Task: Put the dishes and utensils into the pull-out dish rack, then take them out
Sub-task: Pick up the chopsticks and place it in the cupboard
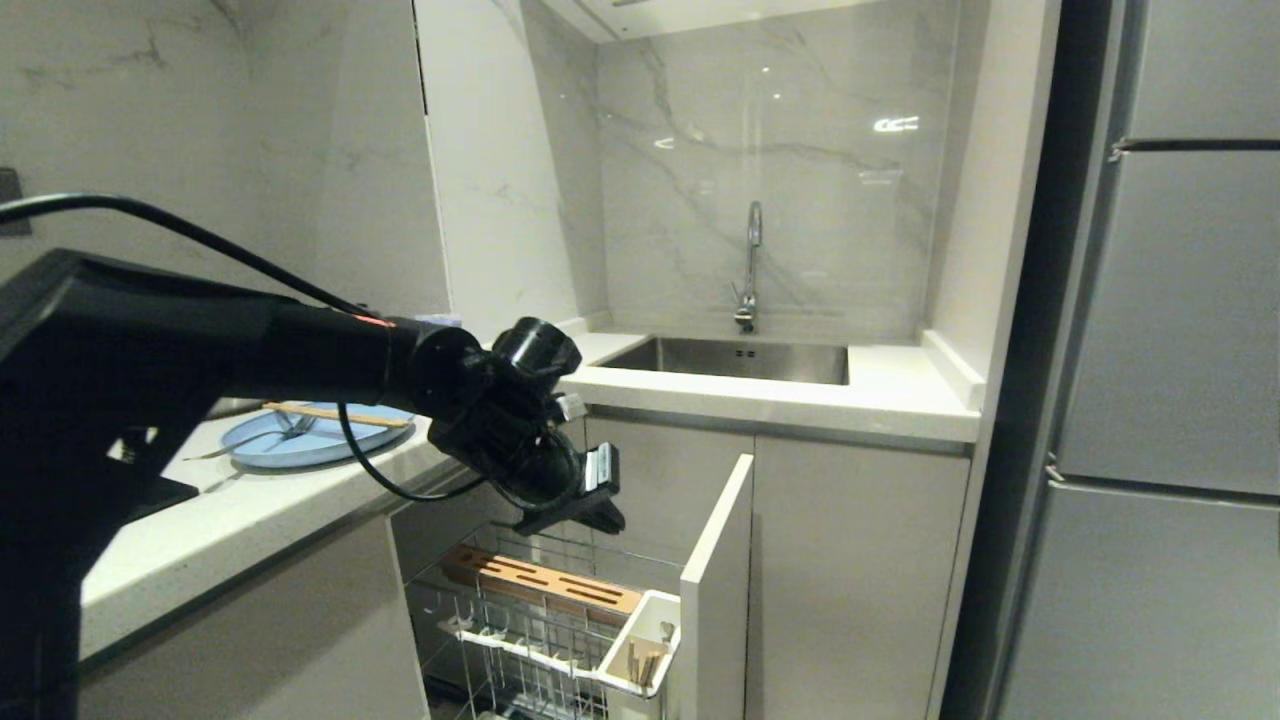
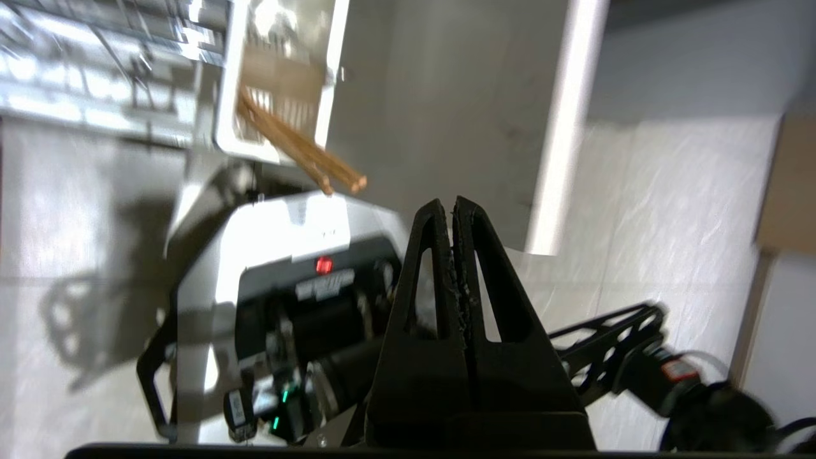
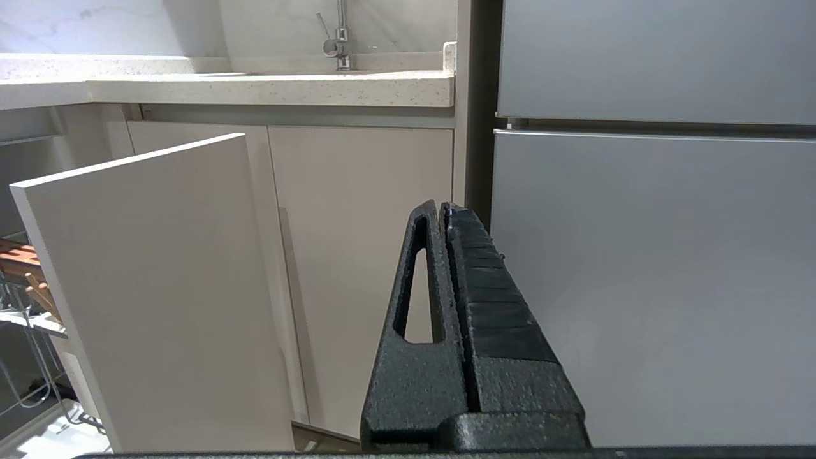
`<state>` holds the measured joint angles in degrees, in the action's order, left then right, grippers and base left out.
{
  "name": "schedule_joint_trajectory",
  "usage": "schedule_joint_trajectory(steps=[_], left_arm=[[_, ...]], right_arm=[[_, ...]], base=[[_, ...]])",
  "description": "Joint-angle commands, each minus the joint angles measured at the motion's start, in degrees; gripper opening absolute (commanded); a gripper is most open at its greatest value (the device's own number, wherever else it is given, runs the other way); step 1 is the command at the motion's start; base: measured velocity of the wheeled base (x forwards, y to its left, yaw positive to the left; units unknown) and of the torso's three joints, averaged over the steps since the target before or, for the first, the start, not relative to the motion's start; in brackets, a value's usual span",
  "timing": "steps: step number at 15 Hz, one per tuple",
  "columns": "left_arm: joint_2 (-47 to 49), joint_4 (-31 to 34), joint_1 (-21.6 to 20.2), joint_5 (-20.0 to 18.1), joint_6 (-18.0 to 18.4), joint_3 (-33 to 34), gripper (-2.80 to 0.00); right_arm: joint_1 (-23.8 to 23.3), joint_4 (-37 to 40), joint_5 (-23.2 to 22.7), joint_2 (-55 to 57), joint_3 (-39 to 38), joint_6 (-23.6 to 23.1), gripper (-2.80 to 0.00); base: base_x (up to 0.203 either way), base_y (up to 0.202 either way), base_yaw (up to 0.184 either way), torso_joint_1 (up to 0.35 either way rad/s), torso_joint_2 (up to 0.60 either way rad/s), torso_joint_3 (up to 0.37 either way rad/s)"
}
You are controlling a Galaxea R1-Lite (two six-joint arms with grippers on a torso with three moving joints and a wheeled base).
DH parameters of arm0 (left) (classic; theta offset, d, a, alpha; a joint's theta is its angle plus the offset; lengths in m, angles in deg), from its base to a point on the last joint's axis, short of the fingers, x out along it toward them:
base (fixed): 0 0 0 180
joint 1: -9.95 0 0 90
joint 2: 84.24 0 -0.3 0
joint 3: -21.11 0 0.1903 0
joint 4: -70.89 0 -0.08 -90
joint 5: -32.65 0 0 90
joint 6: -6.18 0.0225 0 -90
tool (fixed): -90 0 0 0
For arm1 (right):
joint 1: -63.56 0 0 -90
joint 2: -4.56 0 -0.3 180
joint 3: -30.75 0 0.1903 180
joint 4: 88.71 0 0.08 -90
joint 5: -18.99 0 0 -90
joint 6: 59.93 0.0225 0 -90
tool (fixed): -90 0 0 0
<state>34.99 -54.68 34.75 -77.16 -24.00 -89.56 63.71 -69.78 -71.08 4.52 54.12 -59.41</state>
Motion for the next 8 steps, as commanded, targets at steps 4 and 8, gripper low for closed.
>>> schedule_joint_trajectory(steps=[4,8], left_arm=[[-21.0,0.2,-5.0,2.2,1.3,-0.6,-2.80],[-40.6,0.2,-6.6,7.0,6.2,0.0,-2.80]], right_arm=[[0.0,0.0,0.0,0.0,-1.5,0.1,-2.80],[0.0,0.0,0.0,0.0,-1.5,0.0,-2.80]], base=[[0.000,0.000,0.000,0.000,0.00,0.000],[0.000,0.000,0.000,0.000,0.00,0.000]])
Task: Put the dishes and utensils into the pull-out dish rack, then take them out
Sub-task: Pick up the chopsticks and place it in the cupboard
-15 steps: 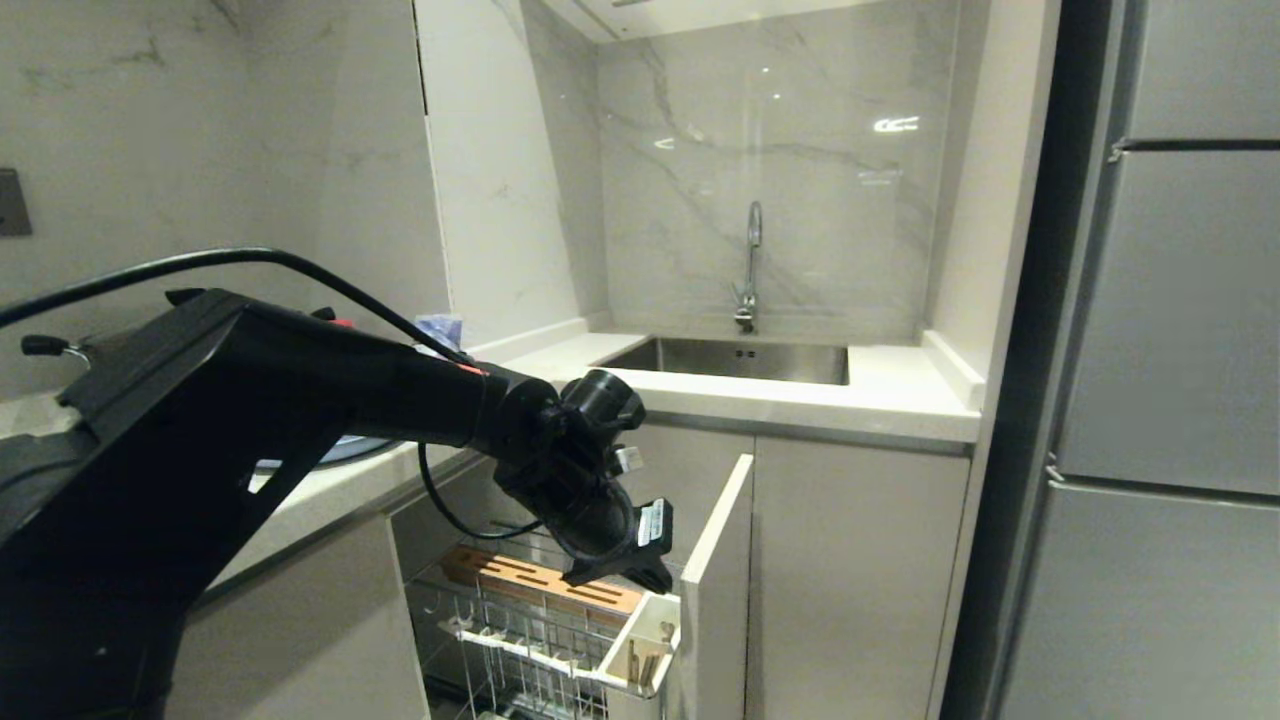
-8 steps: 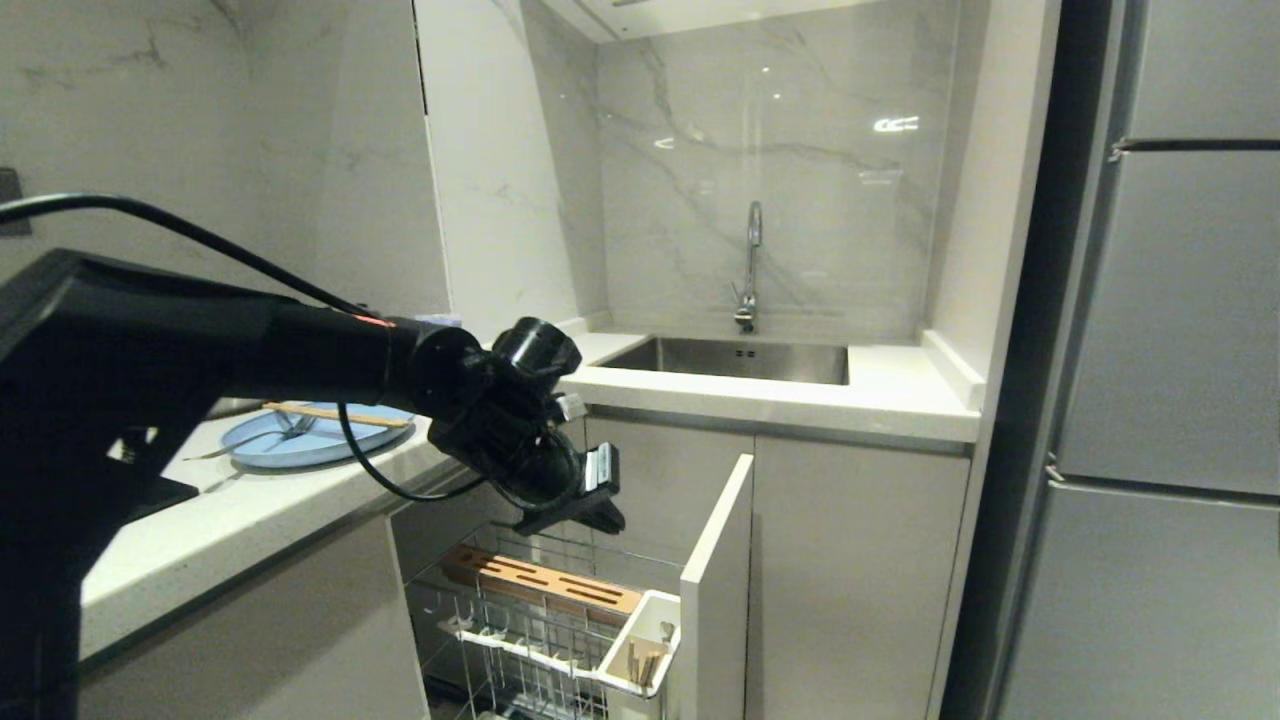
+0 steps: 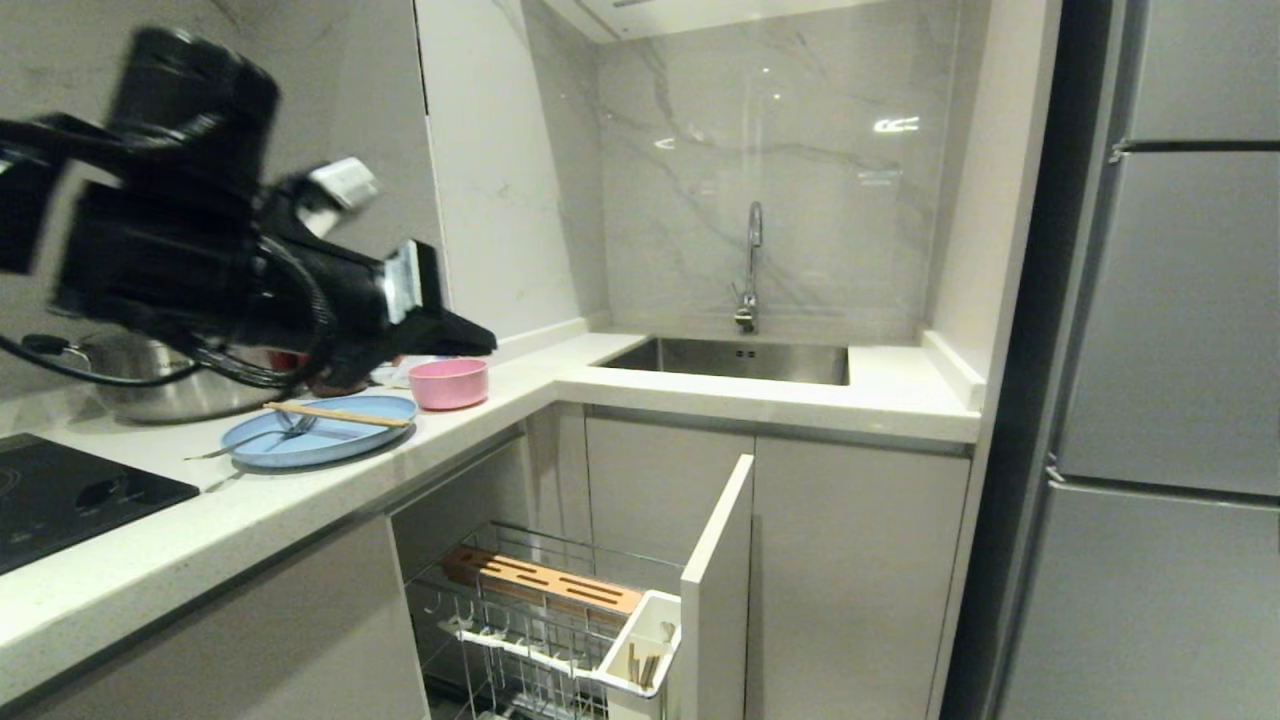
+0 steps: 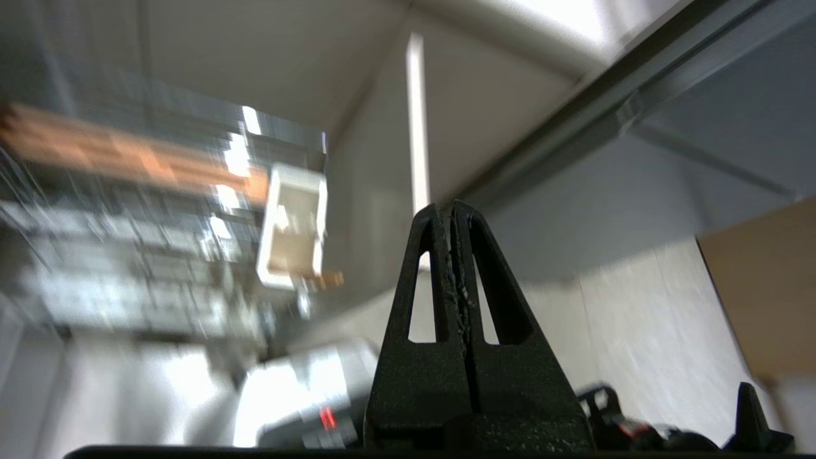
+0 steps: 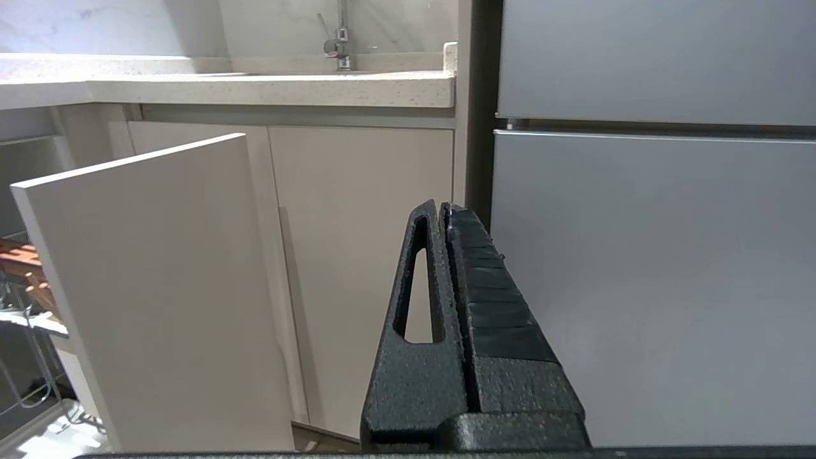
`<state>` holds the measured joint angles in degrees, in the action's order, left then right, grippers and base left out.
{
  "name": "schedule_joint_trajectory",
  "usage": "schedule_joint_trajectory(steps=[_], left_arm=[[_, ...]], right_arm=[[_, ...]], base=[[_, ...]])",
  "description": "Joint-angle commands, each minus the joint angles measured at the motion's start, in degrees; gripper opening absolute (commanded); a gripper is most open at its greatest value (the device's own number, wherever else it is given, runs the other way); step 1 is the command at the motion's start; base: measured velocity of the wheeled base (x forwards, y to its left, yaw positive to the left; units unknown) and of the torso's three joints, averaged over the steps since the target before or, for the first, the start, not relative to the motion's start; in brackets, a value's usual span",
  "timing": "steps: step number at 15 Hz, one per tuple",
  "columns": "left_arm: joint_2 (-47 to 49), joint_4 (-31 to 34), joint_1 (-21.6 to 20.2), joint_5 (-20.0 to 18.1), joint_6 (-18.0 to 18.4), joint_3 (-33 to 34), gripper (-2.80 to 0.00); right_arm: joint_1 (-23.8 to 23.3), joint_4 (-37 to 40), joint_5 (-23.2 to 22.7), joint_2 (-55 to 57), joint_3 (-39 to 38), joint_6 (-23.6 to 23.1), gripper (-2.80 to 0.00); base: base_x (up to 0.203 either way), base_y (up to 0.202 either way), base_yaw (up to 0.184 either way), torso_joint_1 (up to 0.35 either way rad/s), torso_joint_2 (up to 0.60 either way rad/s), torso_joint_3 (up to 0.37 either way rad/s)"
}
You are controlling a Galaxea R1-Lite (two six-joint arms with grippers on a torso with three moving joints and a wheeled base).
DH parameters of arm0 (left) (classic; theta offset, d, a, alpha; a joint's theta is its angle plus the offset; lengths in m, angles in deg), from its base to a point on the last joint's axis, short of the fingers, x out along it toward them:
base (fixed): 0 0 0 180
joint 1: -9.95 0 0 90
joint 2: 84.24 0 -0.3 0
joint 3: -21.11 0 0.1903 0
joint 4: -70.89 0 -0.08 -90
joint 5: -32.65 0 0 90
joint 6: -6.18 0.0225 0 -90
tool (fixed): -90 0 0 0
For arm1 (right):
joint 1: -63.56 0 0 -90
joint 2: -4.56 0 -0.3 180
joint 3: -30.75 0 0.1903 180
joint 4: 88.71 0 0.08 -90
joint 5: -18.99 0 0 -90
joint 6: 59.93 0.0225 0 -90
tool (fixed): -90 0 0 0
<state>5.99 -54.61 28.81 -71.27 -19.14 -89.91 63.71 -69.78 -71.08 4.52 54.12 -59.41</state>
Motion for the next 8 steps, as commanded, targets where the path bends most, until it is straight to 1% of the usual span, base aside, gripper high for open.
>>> schedule_joint_trajectory(steps=[1,3,5,6,7,8], left_arm=[[-16.8,0.2,-1.8,2.0,4.2,0.9,-2.80],[-28.1,0.1,-7.0,2.4,11.5,2.6,-2.80],[-39.0,-0.1,-12.5,1.8,19.2,6.4,-2.80],[-44.6,-0.3,-14.6,1.7,23.2,10.0,-2.80],[-49.9,-0.4,-15.9,2.3,26.4,14.5,-2.80],[-56.0,-0.9,-17.0,3.9,29.2,20.7,-2.80]], right_arm=[[0.0,0.0,0.0,0.0,-1.5,0.1,-2.80],[0.0,0.0,0.0,0.0,-1.5,0.0,-2.80],[0.0,0.0,0.0,0.0,-1.5,0.0,-2.80],[0.0,0.0,0.0,0.0,-1.5,0.0,-2.80],[0.0,0.0,0.0,0.0,-1.5,0.0,-2.80],[0.0,0.0,0.0,0.0,-1.5,0.0,-2.80]], base=[[0.000,0.000,0.000,0.000,0.00,0.000],[0.000,0.000,0.000,0.000,0.00,0.000],[0.000,0.000,0.000,0.000,0.00,0.000],[0.000,0.000,0.000,0.000,0.00,0.000],[0.000,0.000,0.000,0.000,0.00,0.000],[0.000,0.000,0.000,0.000,0.00,0.000]])
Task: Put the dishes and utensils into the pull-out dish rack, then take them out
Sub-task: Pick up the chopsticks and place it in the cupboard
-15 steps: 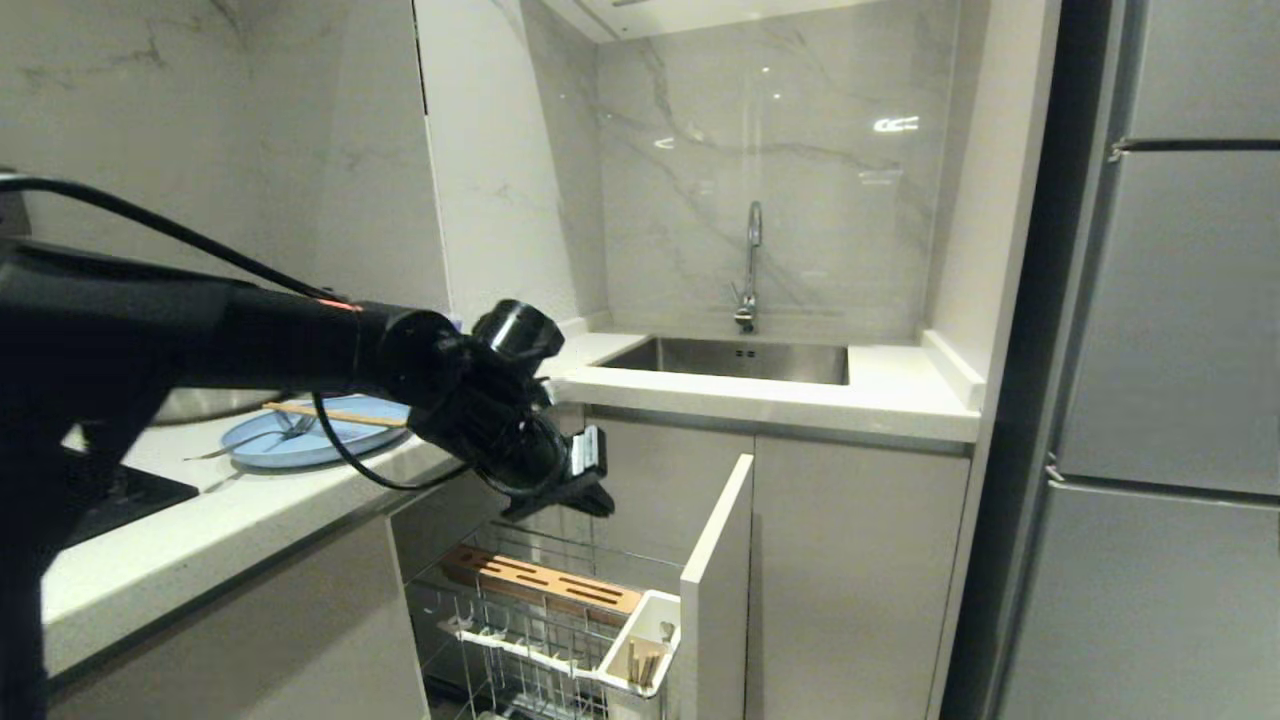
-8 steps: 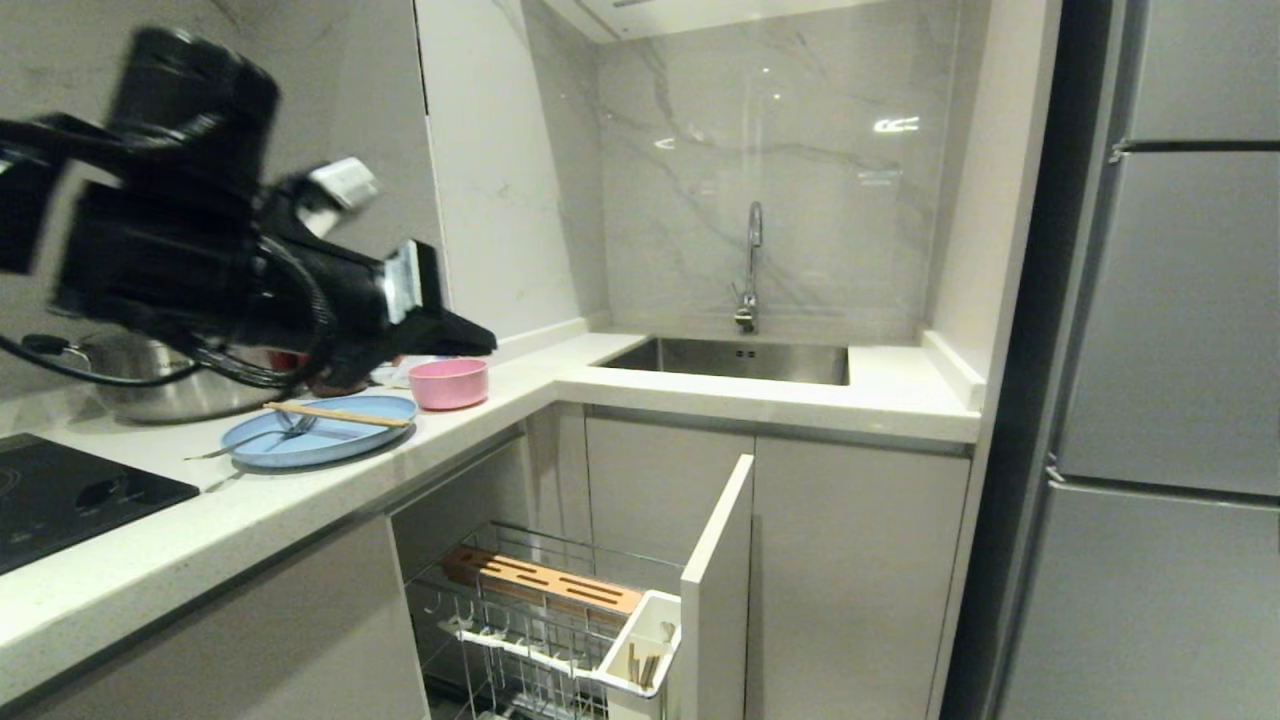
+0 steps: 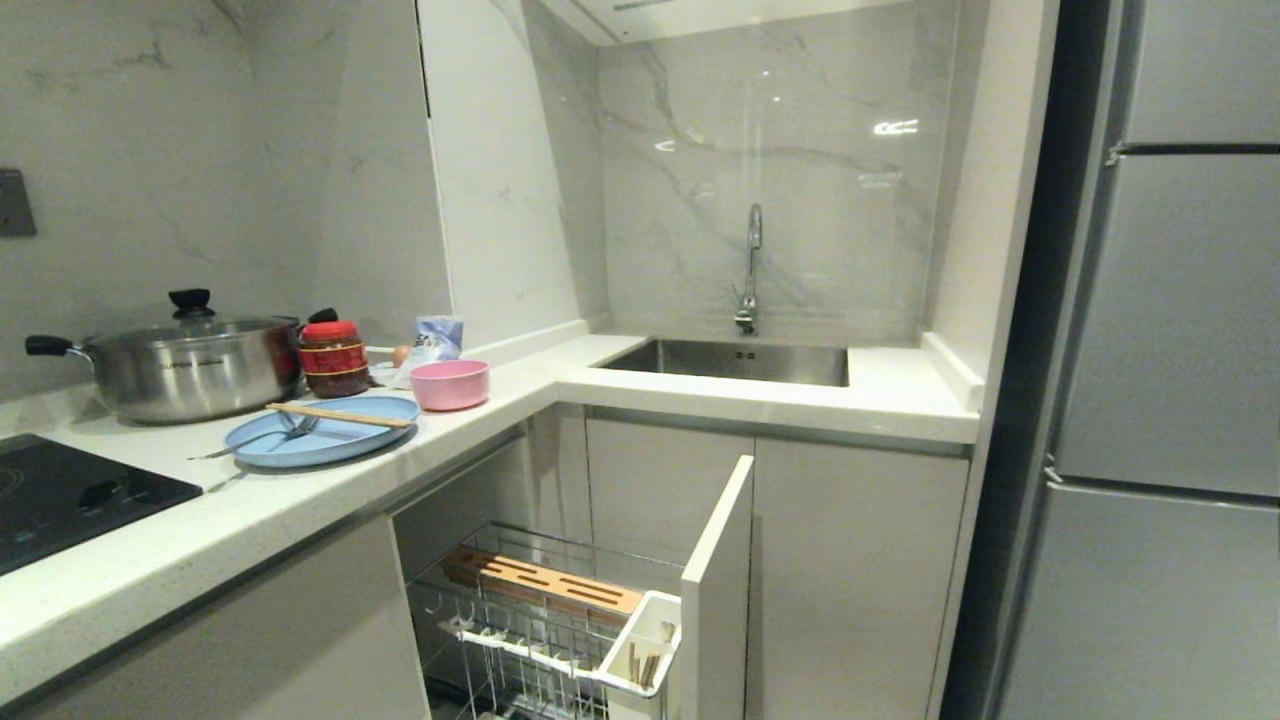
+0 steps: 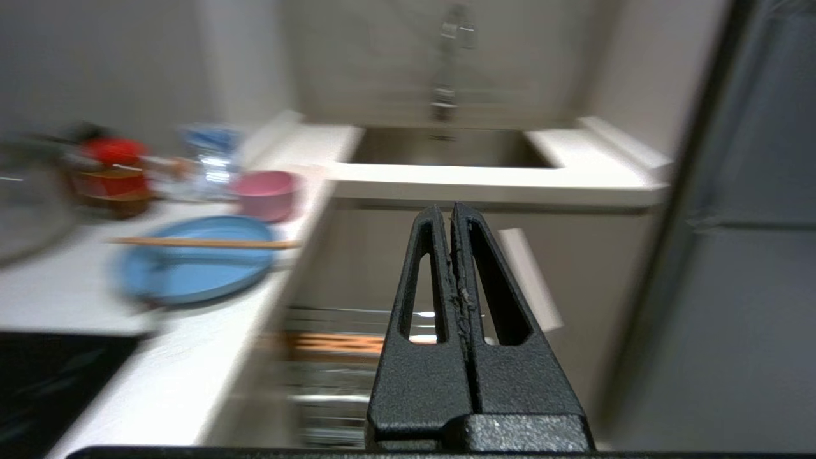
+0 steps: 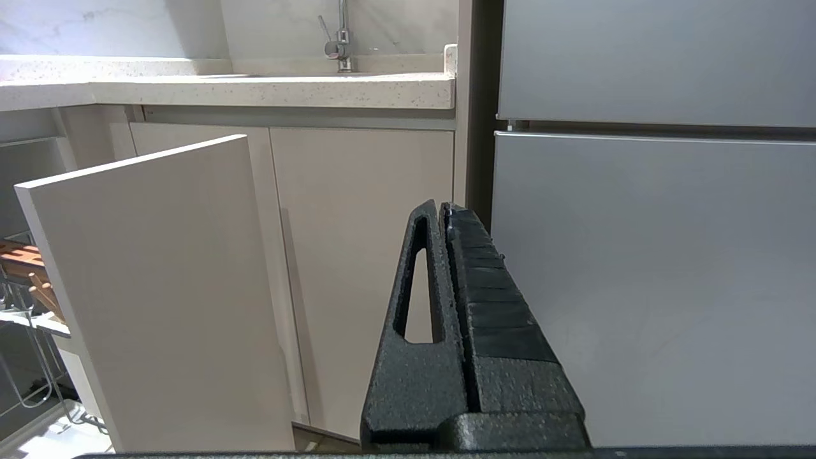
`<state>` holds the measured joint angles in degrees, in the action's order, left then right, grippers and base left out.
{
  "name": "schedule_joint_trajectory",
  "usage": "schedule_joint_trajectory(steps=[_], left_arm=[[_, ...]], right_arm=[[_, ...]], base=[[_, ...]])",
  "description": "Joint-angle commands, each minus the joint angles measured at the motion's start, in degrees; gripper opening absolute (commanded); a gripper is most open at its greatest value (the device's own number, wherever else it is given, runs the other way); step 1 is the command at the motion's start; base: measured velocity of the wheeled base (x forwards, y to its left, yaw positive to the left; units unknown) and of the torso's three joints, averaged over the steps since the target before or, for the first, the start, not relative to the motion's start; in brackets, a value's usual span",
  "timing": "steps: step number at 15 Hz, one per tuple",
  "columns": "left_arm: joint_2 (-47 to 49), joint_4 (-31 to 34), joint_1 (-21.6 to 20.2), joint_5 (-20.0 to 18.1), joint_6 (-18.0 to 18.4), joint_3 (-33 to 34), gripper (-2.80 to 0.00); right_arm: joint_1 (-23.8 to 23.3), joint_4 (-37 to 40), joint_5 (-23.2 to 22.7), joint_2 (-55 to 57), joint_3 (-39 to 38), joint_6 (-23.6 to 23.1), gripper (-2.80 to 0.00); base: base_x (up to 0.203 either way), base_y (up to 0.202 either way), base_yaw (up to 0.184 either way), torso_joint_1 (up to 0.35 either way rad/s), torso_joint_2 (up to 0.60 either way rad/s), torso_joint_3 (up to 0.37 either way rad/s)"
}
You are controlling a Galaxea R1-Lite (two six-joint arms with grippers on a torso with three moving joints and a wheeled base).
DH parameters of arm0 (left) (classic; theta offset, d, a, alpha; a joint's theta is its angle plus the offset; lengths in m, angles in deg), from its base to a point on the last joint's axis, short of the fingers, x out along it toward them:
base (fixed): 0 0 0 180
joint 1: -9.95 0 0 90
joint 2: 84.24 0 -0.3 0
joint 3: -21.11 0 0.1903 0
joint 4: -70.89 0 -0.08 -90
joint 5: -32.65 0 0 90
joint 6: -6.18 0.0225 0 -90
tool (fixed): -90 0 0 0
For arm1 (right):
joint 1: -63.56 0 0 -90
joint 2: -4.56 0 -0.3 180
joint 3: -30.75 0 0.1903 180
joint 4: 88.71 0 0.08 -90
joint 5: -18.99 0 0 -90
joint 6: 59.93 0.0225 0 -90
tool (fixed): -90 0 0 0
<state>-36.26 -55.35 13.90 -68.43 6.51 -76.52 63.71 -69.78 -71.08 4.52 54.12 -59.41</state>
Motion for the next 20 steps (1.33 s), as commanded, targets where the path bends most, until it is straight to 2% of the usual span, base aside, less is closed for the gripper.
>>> schedule_joint_trajectory(steps=[1,3,5,7,8,12,13,15,17,20], left_arm=[[-19.9,-1.2,-2.9,2.8,5.7,14.1,-2.80],[-30.5,-4.2,-4.0,7.0,8.7,27.2,-2.80],[-39.5,-6.4,-4.3,11.0,10.4,37.2,-2.80],[-46.4,-8.9,-4.3,12.5,11.1,46.7,-2.80],[-47.5,-12.1,-4.2,12.7,11.1,51.3,-2.80],[-47.9,-34.4,-4.1,12.8,11.4,70.8,-2.80],[-47.9,-36.6,-4.1,12.7,11.2,74.2,-2.80],[-47.9,-33.7,-4.1,9.7,7.9,75.1,-2.80],[-47.9,-28.9,-4.1,8.6,6.4,74.1,-2.80],[-47.9,-30.2,-4.1,9.5,4.9,74.5,-2.80]], right_arm=[[0.0,0.0,0.0,0.0,-1.6,0.0,-2.80],[0.0,0.0,0.0,0.0,-1.5,0.0,-2.80],[0.0,0.0,0.0,0.0,-1.5,0.0,-2.80],[0.0,0.0,0.0,0.0,-1.5,0.0,-2.80],[0.0,0.0,0.0,0.0,-1.5,0.0,-2.80],[0.0,0.0,0.0,0.0,-1.5,0.0,-2.80],[0.0,0.0,0.0,0.0,-1.5,0.0,-2.80],[0.0,0.0,0.0,0.0,-1.5,0.1,-2.80],[0.0,0.0,0.0,0.0,-1.5,0.0,-2.80],[0.0,0.0,0.0,0.0,-1.5,0.0,-2.80]], base=[[0.000,0.000,0.000,0.000,0.00,0.000],[0.000,0.000,0.000,0.000,0.00,0.000],[0.000,0.000,0.000,0.000,0.00,0.000],[0.000,0.000,0.000,0.000,0.00,0.000],[0.000,0.000,0.000,0.000,0.00,0.000],[0.000,0.000,0.000,0.000,0.00,0.000],[0.000,0.000,0.000,0.000,0.00,0.000],[0.000,0.000,0.000,0.000,0.00,0.000],[0.000,0.000,0.000,0.000,0.00,0.000],[0.000,0.000,0.000,0.000,0.00,0.000]])
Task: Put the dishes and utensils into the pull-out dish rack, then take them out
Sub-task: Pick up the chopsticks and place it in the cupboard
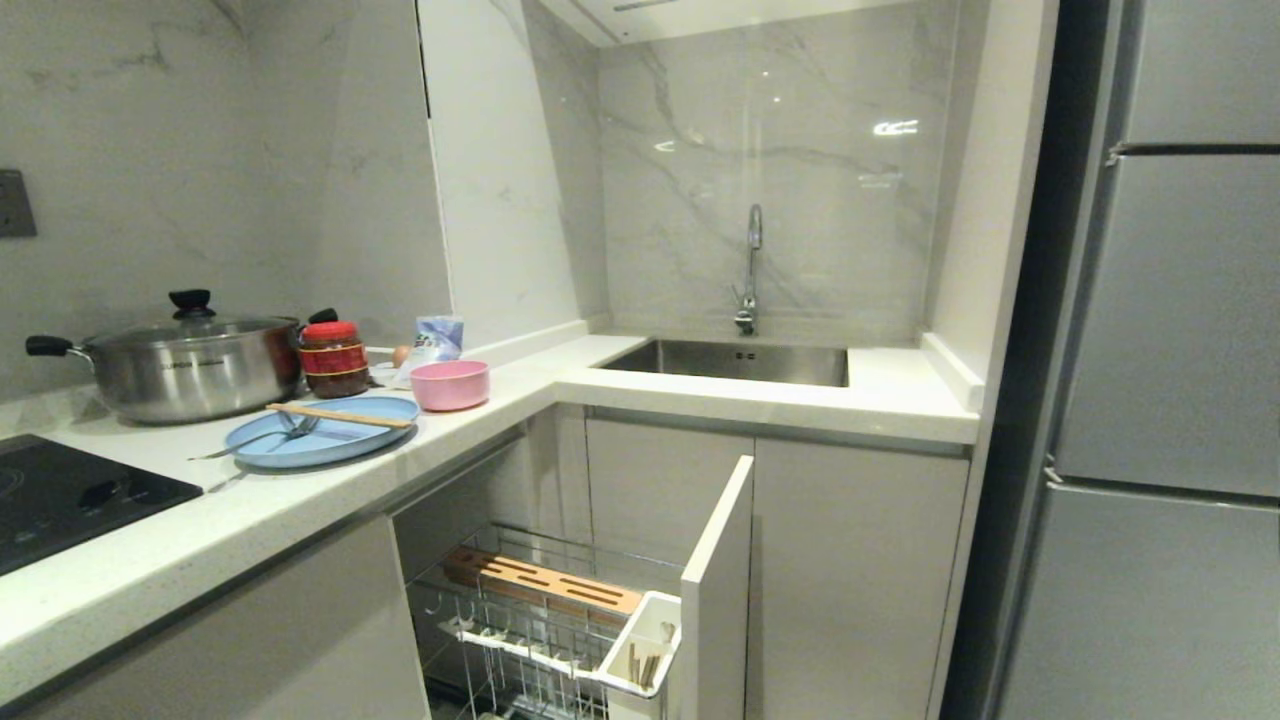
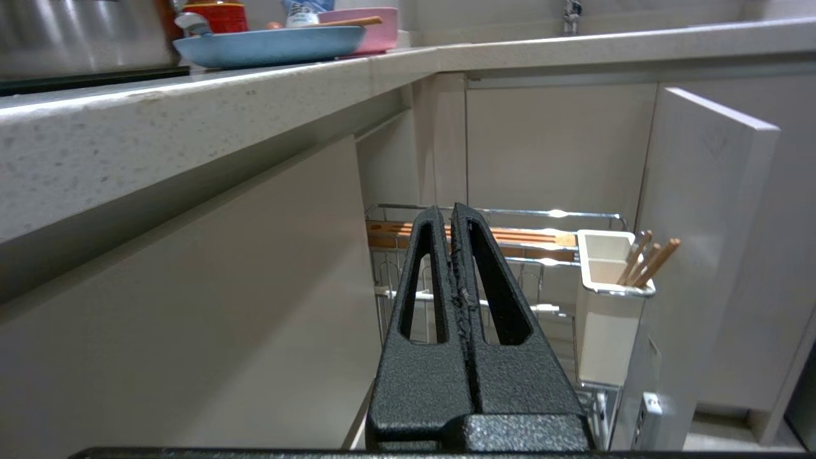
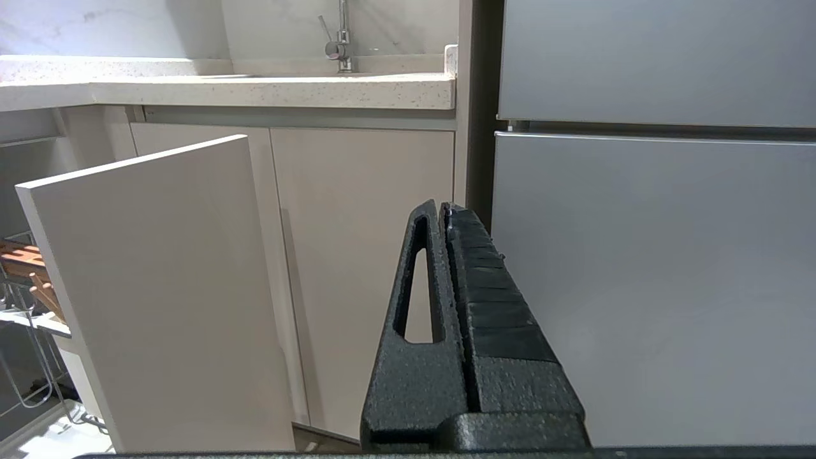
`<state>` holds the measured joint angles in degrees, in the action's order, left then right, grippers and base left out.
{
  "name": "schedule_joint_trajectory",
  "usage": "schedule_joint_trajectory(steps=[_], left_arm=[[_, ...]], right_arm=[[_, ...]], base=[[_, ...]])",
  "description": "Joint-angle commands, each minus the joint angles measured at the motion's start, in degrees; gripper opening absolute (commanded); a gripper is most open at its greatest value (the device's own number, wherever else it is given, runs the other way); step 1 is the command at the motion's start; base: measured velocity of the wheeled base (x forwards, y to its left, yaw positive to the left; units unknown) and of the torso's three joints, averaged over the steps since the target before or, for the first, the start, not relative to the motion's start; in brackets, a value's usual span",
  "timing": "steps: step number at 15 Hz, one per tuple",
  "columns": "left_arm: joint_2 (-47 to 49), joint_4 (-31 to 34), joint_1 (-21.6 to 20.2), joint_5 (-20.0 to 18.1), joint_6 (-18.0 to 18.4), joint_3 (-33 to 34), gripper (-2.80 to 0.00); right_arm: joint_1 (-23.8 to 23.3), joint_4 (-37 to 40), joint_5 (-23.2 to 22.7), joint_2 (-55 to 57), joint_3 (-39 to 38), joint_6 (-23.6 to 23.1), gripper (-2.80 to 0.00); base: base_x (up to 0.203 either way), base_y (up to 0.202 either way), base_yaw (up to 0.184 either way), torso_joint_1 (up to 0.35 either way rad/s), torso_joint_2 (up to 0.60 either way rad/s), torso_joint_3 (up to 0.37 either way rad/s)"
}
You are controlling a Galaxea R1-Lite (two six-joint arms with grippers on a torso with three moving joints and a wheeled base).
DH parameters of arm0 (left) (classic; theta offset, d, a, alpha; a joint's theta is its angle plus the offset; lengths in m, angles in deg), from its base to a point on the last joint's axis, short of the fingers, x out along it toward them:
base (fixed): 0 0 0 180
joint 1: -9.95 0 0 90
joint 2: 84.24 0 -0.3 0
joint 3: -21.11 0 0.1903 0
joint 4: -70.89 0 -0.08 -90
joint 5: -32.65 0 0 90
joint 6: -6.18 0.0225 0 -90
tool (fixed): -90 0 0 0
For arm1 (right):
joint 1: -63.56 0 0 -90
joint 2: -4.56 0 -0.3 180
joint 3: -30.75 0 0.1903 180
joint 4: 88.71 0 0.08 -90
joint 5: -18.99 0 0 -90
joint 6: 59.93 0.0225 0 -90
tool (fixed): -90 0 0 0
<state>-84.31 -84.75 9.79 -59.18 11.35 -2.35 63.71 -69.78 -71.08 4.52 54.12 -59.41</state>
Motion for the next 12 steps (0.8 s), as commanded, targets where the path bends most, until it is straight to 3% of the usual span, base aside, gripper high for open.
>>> schedule_joint_trajectory(steps=[1,12], left_arm=[[0.1,-1.7,0.0,0.3,-0.3,0.5,-2.80],[0.2,-2.0,0.0,0.3,-1.0,0.7,-2.80]], right_arm=[[0.0,0.0,0.0,0.0,-1.5,0.0,-2.80],[0.0,0.0,0.0,0.0,-1.5,0.0,-2.80]], base=[[0.000,0.000,0.000,0.000,0.00,0.000],[0.000,0.000,0.000,0.000,0.00,-0.013]])
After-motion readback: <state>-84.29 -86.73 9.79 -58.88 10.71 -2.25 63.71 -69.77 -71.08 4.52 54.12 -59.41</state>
